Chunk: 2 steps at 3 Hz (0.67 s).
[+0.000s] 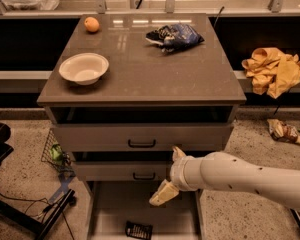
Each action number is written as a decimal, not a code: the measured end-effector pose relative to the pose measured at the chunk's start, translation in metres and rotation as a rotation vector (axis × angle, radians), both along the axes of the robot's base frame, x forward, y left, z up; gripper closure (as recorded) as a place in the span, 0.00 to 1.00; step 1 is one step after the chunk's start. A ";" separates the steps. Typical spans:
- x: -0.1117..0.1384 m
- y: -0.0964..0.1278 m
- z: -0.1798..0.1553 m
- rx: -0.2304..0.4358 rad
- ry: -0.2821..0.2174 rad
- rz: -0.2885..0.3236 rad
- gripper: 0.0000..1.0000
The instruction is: Pick rxbar chocolate from bottom drawer and place on counter
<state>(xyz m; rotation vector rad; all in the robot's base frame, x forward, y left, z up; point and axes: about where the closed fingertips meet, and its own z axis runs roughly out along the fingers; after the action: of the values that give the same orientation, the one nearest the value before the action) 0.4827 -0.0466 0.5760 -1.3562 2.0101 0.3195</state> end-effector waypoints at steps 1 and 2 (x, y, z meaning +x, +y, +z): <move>-0.001 0.002 -0.002 0.008 0.004 0.010 0.00; -0.025 0.009 -0.055 0.066 0.017 0.016 0.00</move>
Offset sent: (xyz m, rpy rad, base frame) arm -0.0409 0.0121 -0.1099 0.1415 0.0370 -0.0028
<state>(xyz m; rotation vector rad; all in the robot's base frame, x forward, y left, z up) 0.4574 -0.0381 0.5206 -1.3331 1.9859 0.4023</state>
